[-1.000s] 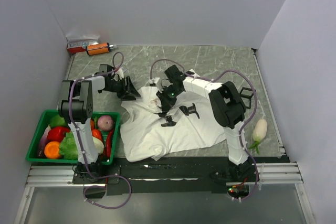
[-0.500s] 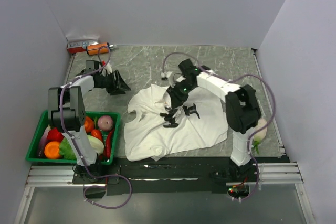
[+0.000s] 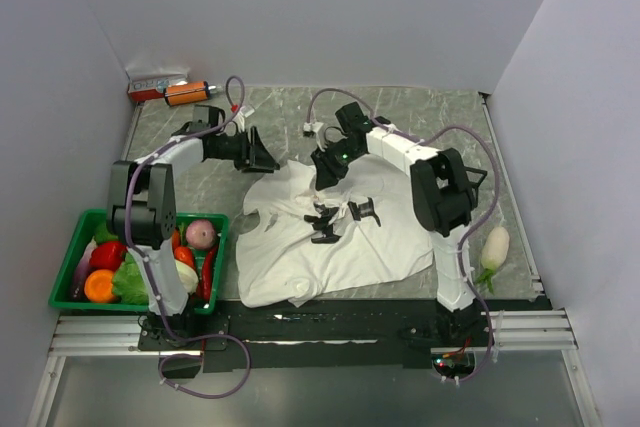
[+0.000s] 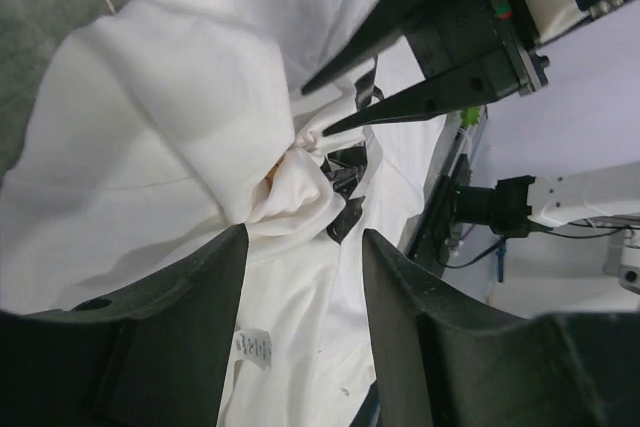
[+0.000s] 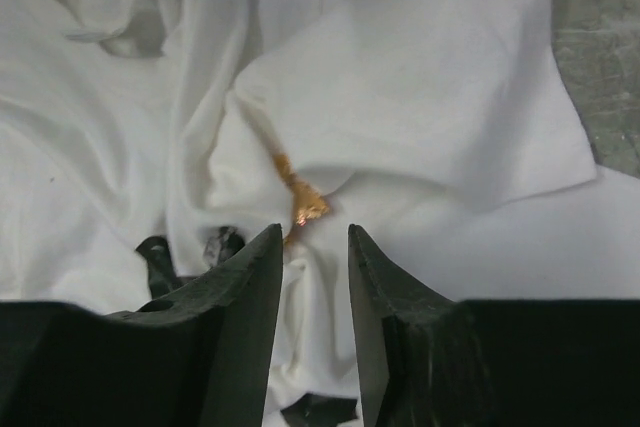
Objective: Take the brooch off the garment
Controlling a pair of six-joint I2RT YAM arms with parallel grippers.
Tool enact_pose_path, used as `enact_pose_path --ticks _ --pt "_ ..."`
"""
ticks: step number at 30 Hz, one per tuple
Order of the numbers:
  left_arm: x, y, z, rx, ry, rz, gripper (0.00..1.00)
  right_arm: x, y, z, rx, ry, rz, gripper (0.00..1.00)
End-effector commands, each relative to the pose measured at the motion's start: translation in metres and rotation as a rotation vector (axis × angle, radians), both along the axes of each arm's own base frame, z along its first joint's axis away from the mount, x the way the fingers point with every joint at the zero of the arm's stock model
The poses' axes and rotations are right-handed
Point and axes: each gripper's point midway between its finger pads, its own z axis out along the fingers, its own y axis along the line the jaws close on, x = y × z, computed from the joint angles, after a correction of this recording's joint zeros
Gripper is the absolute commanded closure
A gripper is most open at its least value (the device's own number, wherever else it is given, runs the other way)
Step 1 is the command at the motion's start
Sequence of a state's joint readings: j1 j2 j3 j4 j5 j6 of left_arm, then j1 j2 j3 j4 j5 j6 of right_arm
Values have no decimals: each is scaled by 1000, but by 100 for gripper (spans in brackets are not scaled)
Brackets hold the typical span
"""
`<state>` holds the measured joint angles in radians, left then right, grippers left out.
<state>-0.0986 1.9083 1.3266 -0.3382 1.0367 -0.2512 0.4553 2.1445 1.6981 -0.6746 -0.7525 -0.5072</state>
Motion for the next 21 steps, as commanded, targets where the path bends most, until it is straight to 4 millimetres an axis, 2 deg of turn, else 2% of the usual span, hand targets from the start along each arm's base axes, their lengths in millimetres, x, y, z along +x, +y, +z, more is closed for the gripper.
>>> enact_pose_path --ticks 1,3,4,6,7,8,11,12,13,16,19,21 --pt "-15 -24 -15 -93 103 -73 46 20 15 3 22 2 -44 55" --pt "-21 -26 -23 -87 128 -75 46 23 20 0 29 39 -78 54" --pt "-23 -28 -26 -81 131 -82 46 25 21 -9 25 67 -92 53" --pt "-30 -28 -33 -72 155 -86 45 32 29 -8 41 99 -131 52" --pt "-32 -28 -35 -66 158 -86 45 35 30 -18 29 125 -153 51" --pt "-34 -27 -37 -56 162 -82 45 44 36 -15 39 135 -194 50" --pt "-39 -23 -38 -20 146 -82 45 56 45 -22 50 189 -263 45" --pt "-40 -22 -38 -12 139 -82 45 59 48 -20 67 198 -265 47" --pt "-43 -21 -35 -3 139 -82 45 63 54 -19 83 197 -263 60" --pt "-47 -17 -34 25 131 -85 44 76 61 -11 116 168 -272 83" --pt "-48 -15 -31 41 106 -106 45 91 67 5 178 138 -279 95" --pt "-49 -14 -31 53 94 -113 45 100 67 16 205 114 -288 99"
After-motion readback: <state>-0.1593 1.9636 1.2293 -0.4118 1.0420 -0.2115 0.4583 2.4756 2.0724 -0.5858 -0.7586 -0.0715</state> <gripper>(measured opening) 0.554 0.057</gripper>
